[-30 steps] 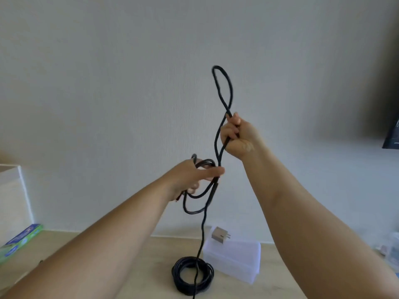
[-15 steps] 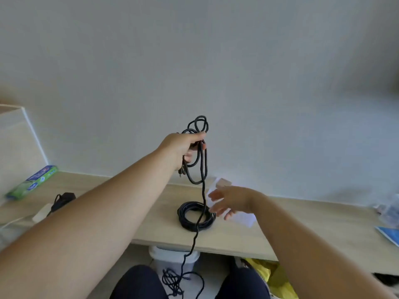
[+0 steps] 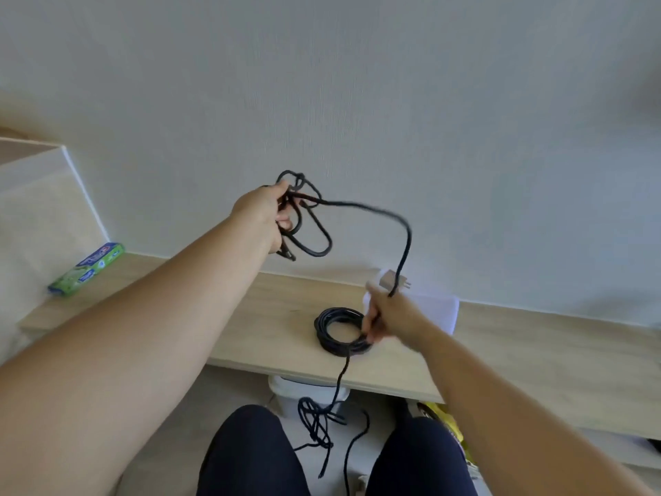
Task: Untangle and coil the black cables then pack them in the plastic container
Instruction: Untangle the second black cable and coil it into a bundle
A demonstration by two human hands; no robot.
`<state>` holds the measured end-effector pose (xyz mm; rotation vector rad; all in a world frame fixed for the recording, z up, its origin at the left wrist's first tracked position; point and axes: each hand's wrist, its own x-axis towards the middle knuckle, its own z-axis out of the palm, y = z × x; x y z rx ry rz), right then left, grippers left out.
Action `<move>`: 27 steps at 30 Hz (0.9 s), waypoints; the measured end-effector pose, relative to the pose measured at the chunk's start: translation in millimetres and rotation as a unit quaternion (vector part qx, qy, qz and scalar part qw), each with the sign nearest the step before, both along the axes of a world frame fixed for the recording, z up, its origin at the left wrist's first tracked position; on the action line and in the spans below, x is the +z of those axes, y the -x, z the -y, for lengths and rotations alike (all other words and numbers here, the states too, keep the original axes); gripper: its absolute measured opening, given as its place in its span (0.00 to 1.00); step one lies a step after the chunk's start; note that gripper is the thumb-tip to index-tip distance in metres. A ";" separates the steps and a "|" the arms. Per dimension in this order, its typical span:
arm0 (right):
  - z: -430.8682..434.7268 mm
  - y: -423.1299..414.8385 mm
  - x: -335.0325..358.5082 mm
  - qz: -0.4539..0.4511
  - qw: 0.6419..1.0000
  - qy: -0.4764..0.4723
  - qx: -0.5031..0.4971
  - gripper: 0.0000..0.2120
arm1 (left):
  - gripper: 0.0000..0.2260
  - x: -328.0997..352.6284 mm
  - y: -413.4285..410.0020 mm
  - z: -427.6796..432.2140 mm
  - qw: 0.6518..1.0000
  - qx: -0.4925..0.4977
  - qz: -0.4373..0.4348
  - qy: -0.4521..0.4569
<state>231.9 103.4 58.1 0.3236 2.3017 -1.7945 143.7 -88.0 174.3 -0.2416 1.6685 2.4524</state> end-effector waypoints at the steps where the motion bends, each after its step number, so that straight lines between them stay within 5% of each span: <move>1: -5.4 3.7 18.4 -0.040 0.997 0.043 -0.041 0.24 | 0.16 -8.0 5.6 3.9 1.000 0.006 0.017 0.007; 6: -28.4 6.4 120.2 -0.187 0.946 0.244 -0.099 0.13 | 0.13 -32.3 6.4 -0.3 0.994 0.058 0.097 -0.001; 10: -31.7 1.0 173.7 -0.242 0.895 0.368 -0.065 0.10 | 0.13 -33.7 0.9 -14.7 0.997 0.002 0.072 0.013; 21: -67.0 19.6 251.5 -0.191 0.898 0.396 -0.024 0.17 | 0.07 74.8 -24.4 -5.8 0.994 -0.013 -0.091 -0.056; 27: -70.2 38.9 232.4 -0.206 0.961 0.139 -0.119 0.14 | 0.09 128.2 -57.2 -10.3 0.983 -0.068 -0.155 -0.069</move>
